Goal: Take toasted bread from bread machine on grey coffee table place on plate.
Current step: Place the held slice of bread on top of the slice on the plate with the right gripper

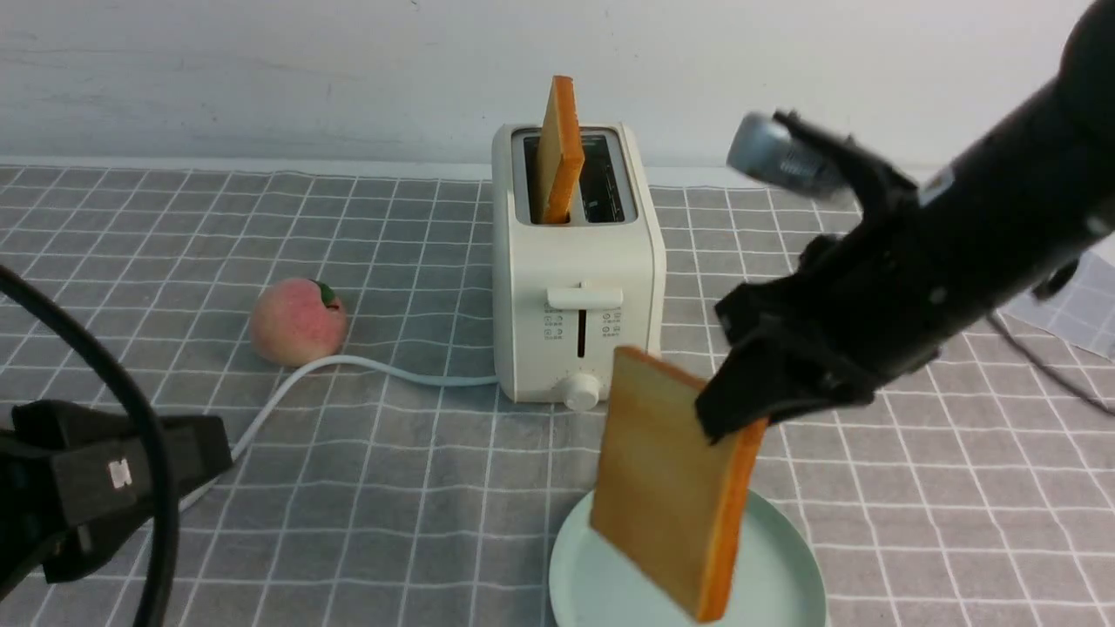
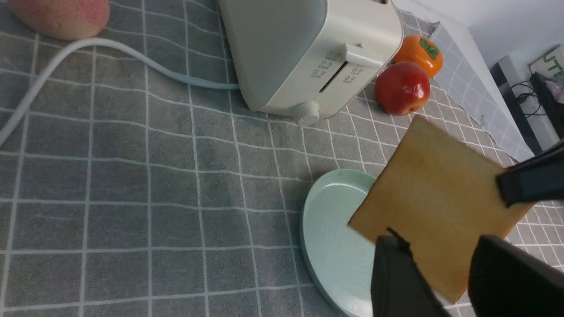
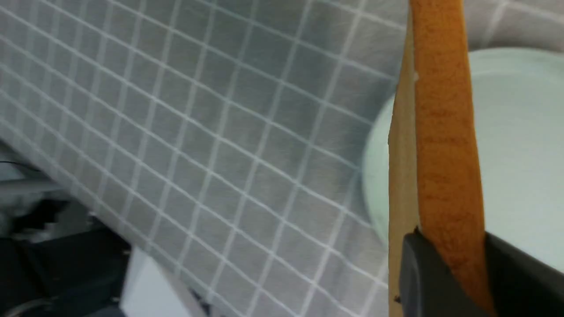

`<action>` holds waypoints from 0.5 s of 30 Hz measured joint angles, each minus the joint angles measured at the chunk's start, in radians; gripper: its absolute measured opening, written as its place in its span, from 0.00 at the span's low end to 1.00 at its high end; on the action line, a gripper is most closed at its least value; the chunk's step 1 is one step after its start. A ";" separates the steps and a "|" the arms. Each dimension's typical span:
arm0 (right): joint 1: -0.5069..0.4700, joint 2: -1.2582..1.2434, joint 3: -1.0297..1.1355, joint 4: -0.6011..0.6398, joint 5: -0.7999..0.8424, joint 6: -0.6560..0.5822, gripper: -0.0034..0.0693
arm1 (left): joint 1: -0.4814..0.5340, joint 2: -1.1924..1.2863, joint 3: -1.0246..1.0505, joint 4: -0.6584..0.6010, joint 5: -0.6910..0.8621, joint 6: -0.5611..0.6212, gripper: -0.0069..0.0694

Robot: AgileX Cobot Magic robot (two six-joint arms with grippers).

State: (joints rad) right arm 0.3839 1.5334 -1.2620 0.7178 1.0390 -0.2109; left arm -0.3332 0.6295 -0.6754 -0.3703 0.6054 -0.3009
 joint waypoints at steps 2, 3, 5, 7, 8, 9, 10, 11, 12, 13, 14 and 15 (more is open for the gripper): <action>0.000 0.004 0.078 0.074 -0.050 -0.054 0.21 | 0.000 0.000 0.000 0.000 0.000 0.000 0.41; 0.000 0.011 0.167 0.164 -0.118 -0.126 0.21 | 0.000 0.000 0.000 0.000 0.002 0.000 0.41; 0.000 0.020 0.233 0.230 -0.173 -0.181 0.21 | 0.000 0.000 0.000 0.000 0.006 0.000 0.41; 0.000 0.028 0.301 0.279 -0.226 -0.216 0.21 | 0.000 0.000 0.000 0.000 0.006 0.000 0.41; 0.000 0.031 0.320 0.286 -0.242 -0.222 0.21 | 0.000 0.000 0.000 0.000 0.006 0.000 0.41; 0.000 0.032 0.343 0.292 -0.268 -0.226 0.21 | 0.000 0.000 0.000 0.000 0.006 0.000 0.41; 0.000 0.032 0.359 0.291 -0.282 -0.227 0.21 | 0.000 0.000 0.000 0.000 0.006 0.000 0.41; 0.000 0.032 0.369 0.284 -0.298 -0.228 0.21 | 0.000 0.000 0.000 0.000 0.006 0.000 0.41; 0.000 0.032 0.376 0.271 -0.312 -0.229 0.22 | 0.000 0.000 0.000 0.000 0.006 0.000 0.41; 0.000 0.032 0.378 0.259 -0.321 -0.229 0.23 | 0.000 0.000 0.000 0.000 0.006 0.000 0.41; 0.000 0.032 0.378 0.252 -0.325 -0.229 0.23 | 0.000 0.000 0.000 0.000 0.006 0.000 0.41; 0.000 0.032 0.379 0.231 -0.340 -0.229 0.26 | 0.000 0.000 0.000 0.000 0.006 0.000 0.41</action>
State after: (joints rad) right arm 0.3839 1.5652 -0.8831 0.9489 0.6994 -0.4398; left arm -0.3332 0.6295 -0.6754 -0.3703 0.6117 -0.3009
